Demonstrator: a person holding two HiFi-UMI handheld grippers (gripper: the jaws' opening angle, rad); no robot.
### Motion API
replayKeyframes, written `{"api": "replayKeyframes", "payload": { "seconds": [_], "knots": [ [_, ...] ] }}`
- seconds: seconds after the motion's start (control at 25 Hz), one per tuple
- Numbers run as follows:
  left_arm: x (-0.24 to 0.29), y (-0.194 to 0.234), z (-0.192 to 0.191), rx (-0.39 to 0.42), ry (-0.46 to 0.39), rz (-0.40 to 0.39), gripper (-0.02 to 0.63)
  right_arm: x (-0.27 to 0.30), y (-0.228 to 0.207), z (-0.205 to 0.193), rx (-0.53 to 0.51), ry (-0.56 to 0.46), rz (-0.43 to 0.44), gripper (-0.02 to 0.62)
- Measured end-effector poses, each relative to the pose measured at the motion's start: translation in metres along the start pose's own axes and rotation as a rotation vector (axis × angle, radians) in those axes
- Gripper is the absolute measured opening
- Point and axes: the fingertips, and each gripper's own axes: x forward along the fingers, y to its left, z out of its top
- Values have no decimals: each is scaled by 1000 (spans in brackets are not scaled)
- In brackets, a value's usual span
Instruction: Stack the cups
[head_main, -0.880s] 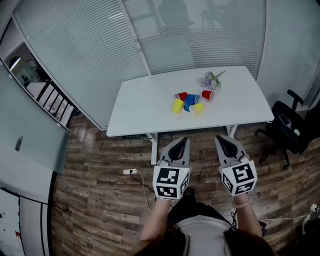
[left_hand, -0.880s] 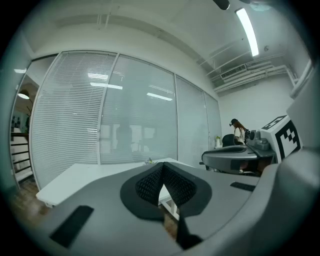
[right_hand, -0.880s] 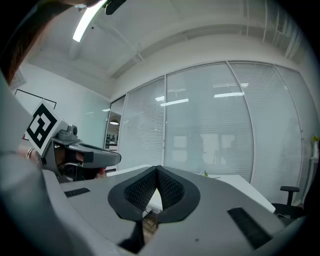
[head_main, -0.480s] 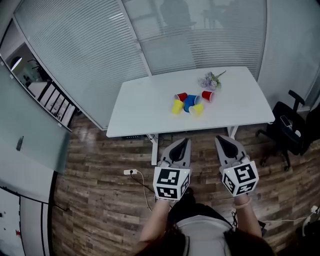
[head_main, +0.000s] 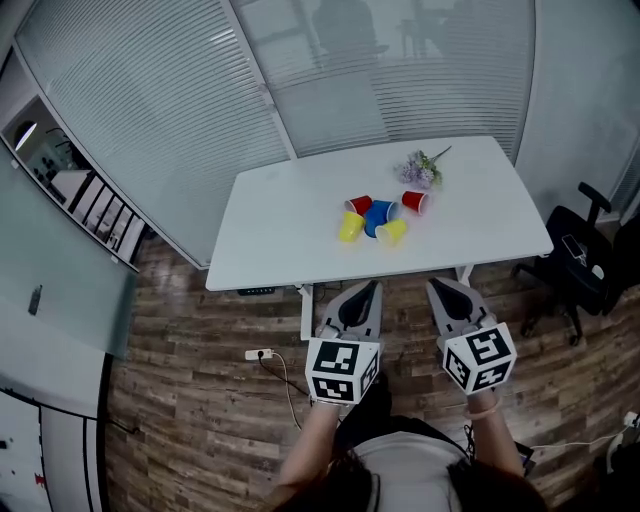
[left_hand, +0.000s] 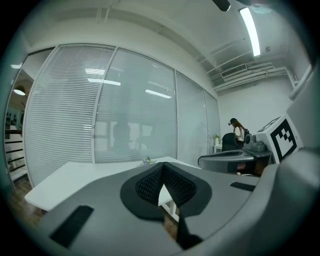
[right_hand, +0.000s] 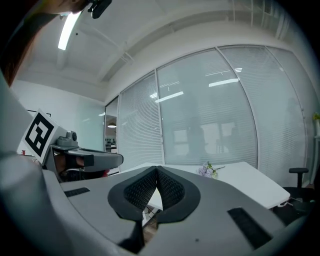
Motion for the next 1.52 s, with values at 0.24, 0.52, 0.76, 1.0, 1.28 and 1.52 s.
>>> {"api": "replayKeyframes", "payload": {
  "seconds": [0.24, 0.52, 0.76, 1.0, 1.28, 1.52],
  "knots": [
    [31, 23, -6, -11, 17, -14, 17, 33, -17, -8, 41, 38, -11, 29],
    [64, 55, -14, -26, 38, -35, 17, 76, -34, -13, 74, 65, -34, 35],
    [91, 89, -18, -31, 48, -52, 17, 118, -45, -12, 108, 80, -52, 64],
    [113, 121, -21, -25, 55, -89, 17, 156, -54, -14, 152, 91, -89, 78],
    [135, 150, -28, -22, 73, -129, 17, 183, -70, -27, 262, 120, -138, 106],
    [156, 160, -35, -31, 97, -156, 17, 194, -90, -46, 377, 165, -163, 130]
  ]
}}
